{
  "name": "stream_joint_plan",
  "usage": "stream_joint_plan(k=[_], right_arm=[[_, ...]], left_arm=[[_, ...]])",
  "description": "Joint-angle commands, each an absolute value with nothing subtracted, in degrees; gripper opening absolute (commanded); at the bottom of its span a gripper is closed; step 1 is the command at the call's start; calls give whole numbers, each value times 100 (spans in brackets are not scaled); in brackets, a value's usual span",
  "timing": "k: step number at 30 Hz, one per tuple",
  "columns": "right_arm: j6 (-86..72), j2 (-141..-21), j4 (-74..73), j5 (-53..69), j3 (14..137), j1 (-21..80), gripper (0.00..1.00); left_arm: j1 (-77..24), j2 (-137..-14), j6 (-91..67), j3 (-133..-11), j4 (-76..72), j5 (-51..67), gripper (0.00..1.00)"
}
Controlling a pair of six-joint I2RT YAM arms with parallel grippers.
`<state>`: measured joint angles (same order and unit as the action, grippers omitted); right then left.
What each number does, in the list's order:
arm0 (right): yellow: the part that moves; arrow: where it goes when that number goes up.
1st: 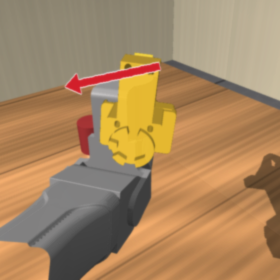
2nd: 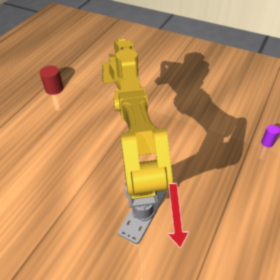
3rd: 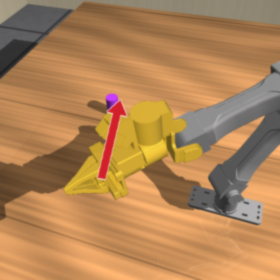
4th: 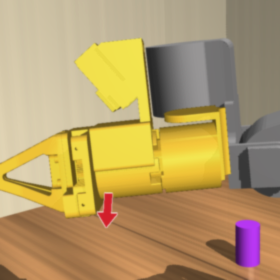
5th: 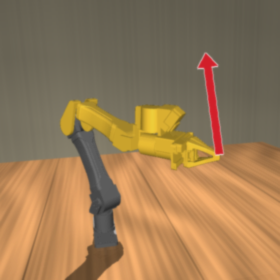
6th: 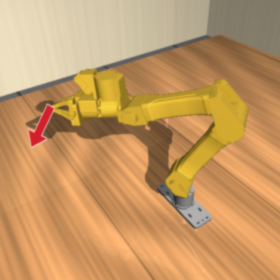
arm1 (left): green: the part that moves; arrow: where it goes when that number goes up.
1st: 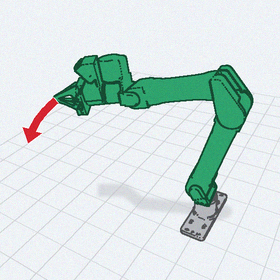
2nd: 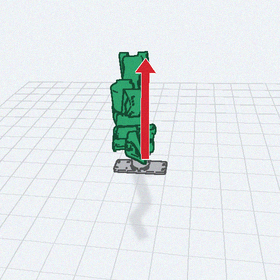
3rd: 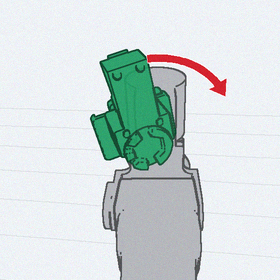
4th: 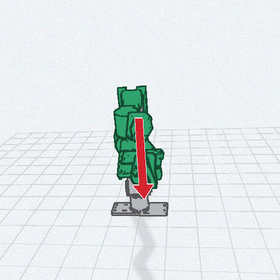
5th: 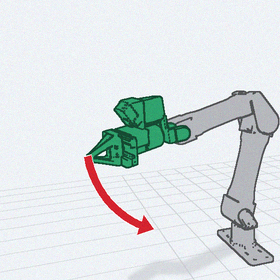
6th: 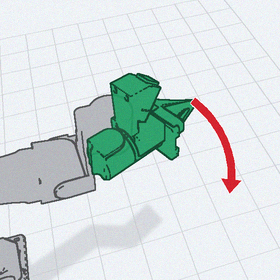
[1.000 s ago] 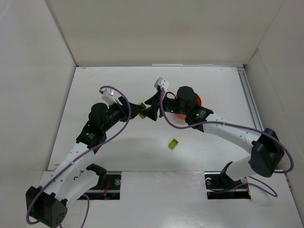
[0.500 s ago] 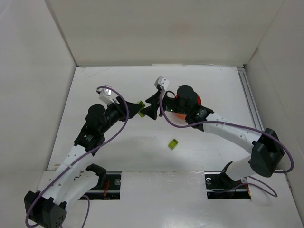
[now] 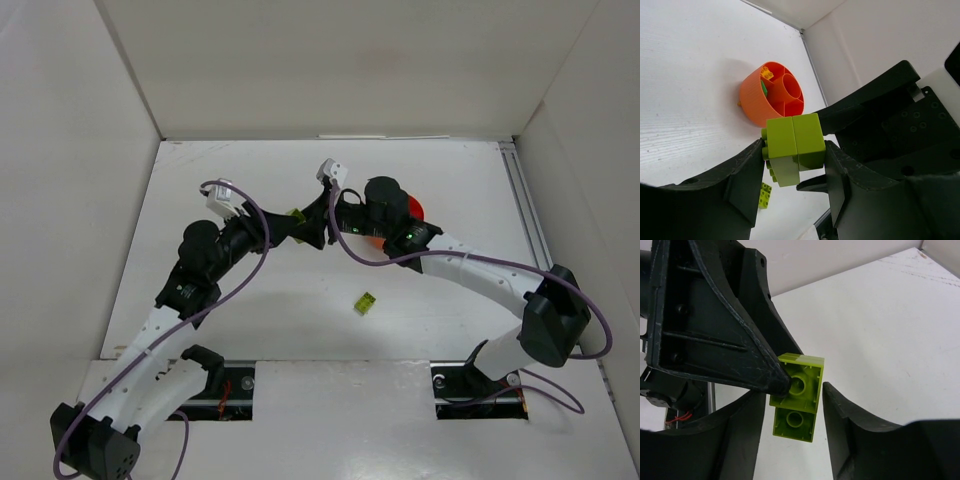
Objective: Sort the legos into containers by color
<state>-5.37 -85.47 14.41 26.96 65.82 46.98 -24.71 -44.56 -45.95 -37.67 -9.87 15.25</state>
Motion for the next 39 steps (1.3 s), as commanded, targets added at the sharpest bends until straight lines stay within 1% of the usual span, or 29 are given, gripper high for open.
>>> stream_joint_plan(k=[1,6,9,13,16,17,27,29,31,33,35,37,38,39], right_arm=[[-624,-8508,1670,2664,6838,4746,53],[-624,-8446,1670,2602,6786,4746,52],[-624,-8394,1670,2602,6785,4746,55],[-685,-8394,1670,2759,6838,4746,55],[-686,-8394,1670,2760,6838,4746,55],[-686,-8394,1670,2760,6838,4746,56],[-686,-8289,1670,2707,6838,4746,56],[-686,-8288,1670,2707,6838,4746,49],[-686,-8288,1670,2707,6838,4746,50],[-686,-8288,1670,2707,6838,4746,55],[-686,-8288,1670,2707,6838,4746,55],[-686,-8288,1670,2777,6838,4746,51],[-686,-8288,1670,2847,6838,4746,51],[-686,-8288,1670,2848,6890,4746,48]], left_arm=[[-2496,-4245,-4614,-3841,-1415,1538,18],[-2496,-4245,-4614,-3841,-1301,1485,18],[-2496,-4307,-4562,-3841,-1301,1485,18],[-2496,-4359,-4562,-3841,-1301,1485,18],[-2496,-4359,-4562,-3841,-1301,1485,18],[-2496,-4359,-4562,-3841,-1301,1485,18],[-2496,-4412,-4509,-3841,-1301,1485,18],[-2496,-4412,-4509,-3841,-1248,1485,17],[-2496,-4412,-4509,-3841,-1248,1485,17],[-2496,-4412,-4447,-3841,-1178,1485,17],[-2496,-4464,-4447,-3841,-1178,1485,17],[-2496,-4465,-4447,-3841,-1178,1485,17],[-2496,-4465,-4447,-3841,-1178,1485,17],[-2496,-4465,-4447,-3841,-1178,1485,17]])
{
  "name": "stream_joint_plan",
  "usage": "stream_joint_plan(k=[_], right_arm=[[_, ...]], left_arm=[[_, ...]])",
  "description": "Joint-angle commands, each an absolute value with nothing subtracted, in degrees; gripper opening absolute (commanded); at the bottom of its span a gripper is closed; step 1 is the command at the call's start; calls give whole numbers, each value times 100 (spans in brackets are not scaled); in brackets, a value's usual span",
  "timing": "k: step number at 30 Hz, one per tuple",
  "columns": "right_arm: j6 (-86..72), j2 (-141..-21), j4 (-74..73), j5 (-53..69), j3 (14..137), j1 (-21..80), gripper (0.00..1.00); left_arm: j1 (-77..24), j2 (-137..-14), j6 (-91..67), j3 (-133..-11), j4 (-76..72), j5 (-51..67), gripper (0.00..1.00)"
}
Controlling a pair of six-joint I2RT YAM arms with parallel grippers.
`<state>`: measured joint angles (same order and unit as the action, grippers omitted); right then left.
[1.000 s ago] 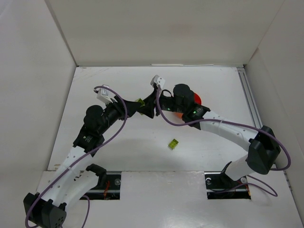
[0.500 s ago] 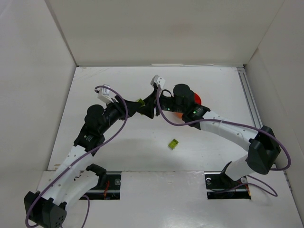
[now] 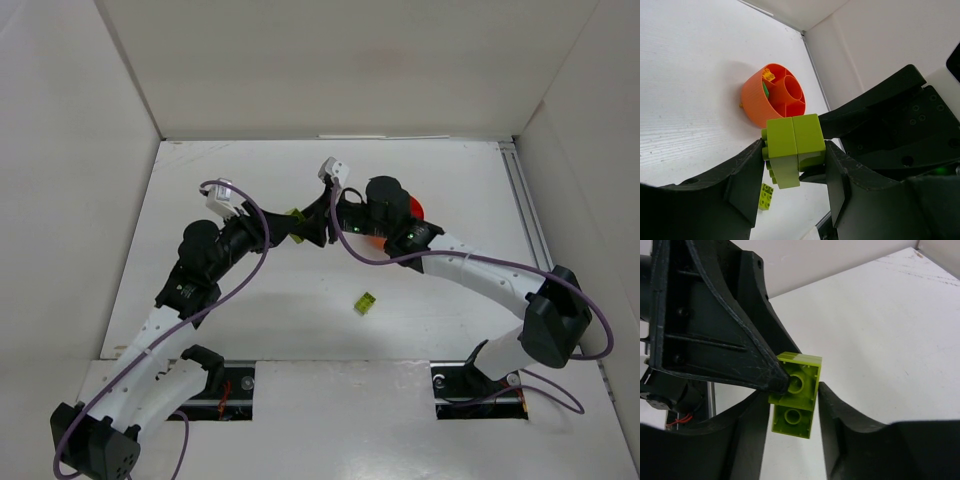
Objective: Sort the legos into containers by color
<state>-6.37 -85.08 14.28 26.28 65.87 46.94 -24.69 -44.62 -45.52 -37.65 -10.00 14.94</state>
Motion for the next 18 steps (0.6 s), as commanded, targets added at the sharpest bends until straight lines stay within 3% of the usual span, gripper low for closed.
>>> stream_joint_plan(k=[1,2,3,5,10,12,16,18], right_arm=[[-738,-8288,1670,2900,6891,4746,44],[-738,-8288,1670,2900,6891,4746,40],[-738,-8288,1670,2900,6891,4746,27],[-738,-8288,1670,2953,6943,4746,17],[-791,-8340,1670,3067,6943,4685,5],[-852,-8341,1670,3120,6943,4685,0],[-957,-8341,1723,3295,6943,4579,0],[-1020,-8341,1723,3505,6943,4518,0]], left_arm=[[-2496,-4465,-4447,-3841,-1178,1485,17],[-2496,-4465,-4447,-3841,-1178,1485,17],[-2496,-4465,-4447,-3841,-1178,1485,17],[-2496,-4465,-4447,-3841,-1178,1485,17],[-2496,-4465,-4386,-3841,-1126,1485,19],[-2496,-4465,-4334,-3893,-1125,1485,28],[-2496,-4465,-4211,-3946,-1003,1485,48],[-2496,-4465,-4132,-3998,-1002,1433,64]])
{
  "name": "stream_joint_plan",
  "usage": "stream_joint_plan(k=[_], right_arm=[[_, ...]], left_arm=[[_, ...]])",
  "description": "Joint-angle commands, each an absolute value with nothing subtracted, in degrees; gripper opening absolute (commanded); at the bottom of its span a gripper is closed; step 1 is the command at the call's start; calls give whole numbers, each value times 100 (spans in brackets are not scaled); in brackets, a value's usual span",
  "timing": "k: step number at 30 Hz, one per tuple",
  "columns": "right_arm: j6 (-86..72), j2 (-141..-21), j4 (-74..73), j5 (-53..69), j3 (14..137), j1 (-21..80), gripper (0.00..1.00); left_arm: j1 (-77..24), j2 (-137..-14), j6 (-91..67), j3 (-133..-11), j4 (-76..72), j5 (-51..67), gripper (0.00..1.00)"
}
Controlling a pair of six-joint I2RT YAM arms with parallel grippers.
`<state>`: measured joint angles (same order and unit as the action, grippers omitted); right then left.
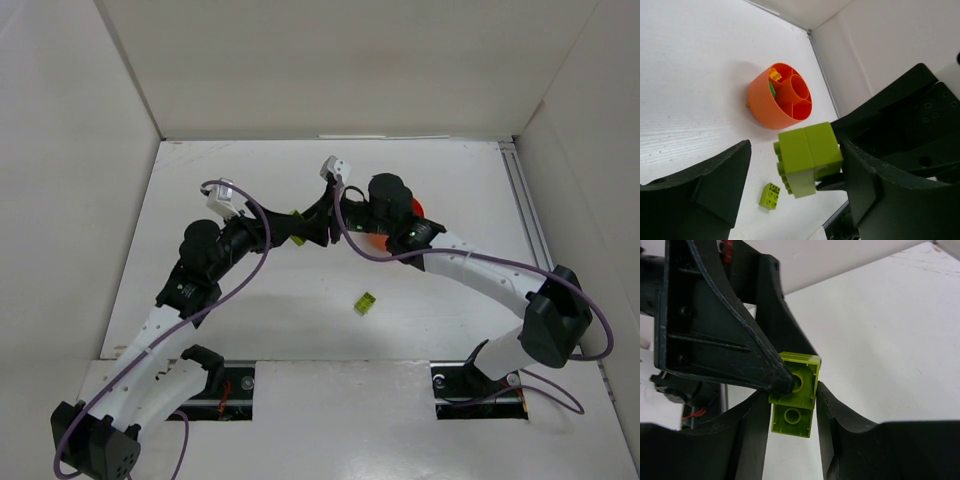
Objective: Sort the legos into containers by color
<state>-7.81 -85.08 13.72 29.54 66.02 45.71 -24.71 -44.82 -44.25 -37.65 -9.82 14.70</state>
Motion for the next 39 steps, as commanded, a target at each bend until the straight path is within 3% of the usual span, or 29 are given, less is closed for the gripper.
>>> stream_joint_plan(k=[1,6,12,17,24,31,37,39], right_arm=[[-1133,-8341,1723,3576,6943,4439,0],[-1695,-8402,1907,4270,6943,4131,0],[-2810,-8684,2582,5509,6883,3622,0],[-3779,-8877,3709,5748,6688,3568,0],[-4340,-8999,4208,5862,6688,3568,0],[-6854,-9597,7386,6064,6152,3621,0],[-7023,-9922,7805,5880,6152,3840,0],[-7022,-9923,7805,5749,6152,3841,0]], left_arm=[[-2496,-4465,-4131,-3999,-941,1380,69],[-2496,-4263,-3701,-4113,-791,1195,87],[-2496,-3973,-3112,-3806,-1430,2010,92],[-2496,-3657,-2953,-3393,-2223,2830,95],[-2496,-3762,-2900,-3190,-2539,3375,95],[-2496,-4016,-3155,-3076,-3286,3524,94],[-2496,-4219,-3270,-3182,-3401,3700,83],[-2496,-4219,-3270,-3182,-3401,3700,75]])
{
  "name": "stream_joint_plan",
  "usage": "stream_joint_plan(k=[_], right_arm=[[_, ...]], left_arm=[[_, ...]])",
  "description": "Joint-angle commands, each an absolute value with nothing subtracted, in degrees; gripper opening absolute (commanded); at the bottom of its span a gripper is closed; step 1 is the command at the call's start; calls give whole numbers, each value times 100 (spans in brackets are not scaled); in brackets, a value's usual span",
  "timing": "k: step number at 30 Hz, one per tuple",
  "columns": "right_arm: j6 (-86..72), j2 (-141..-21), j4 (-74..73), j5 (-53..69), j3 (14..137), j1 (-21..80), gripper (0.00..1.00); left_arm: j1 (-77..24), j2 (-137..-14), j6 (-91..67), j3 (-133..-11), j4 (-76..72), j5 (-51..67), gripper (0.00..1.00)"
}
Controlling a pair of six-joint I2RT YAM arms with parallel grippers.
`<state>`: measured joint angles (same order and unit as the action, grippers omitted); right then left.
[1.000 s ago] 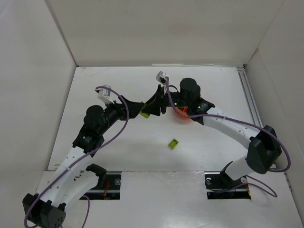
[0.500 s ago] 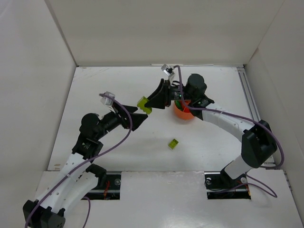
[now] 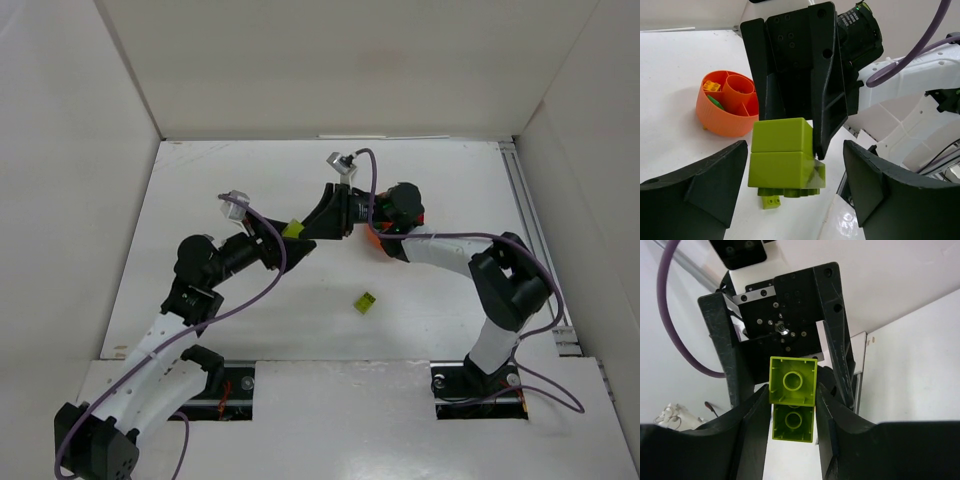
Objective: Sort the legos into containers by color
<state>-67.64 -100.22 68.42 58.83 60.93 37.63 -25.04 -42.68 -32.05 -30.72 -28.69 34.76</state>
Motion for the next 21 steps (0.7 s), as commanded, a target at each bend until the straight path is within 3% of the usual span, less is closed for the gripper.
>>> stream_joint_plan(k=[1,3,14,21], right_arm=[[-7022,-9923,7805,5748,6152,3841,0],[-7022,-9923,7805,5696,6152,3841,0],[-6584,-9853,7410,5397,6223,3841,0],[-5933,-9484,6663,5292,6223,3727,0]], left_arm=[[-2496,-4219,-3270,-3182,-3401,3700,73],[-2496,-4219,-3270,-3182,-3401,3814,69],[-2496,-4219,-3384,-3077,-3401,3946,70],[-2496,-4166,-3437,-3076,-3349,3841,53]])
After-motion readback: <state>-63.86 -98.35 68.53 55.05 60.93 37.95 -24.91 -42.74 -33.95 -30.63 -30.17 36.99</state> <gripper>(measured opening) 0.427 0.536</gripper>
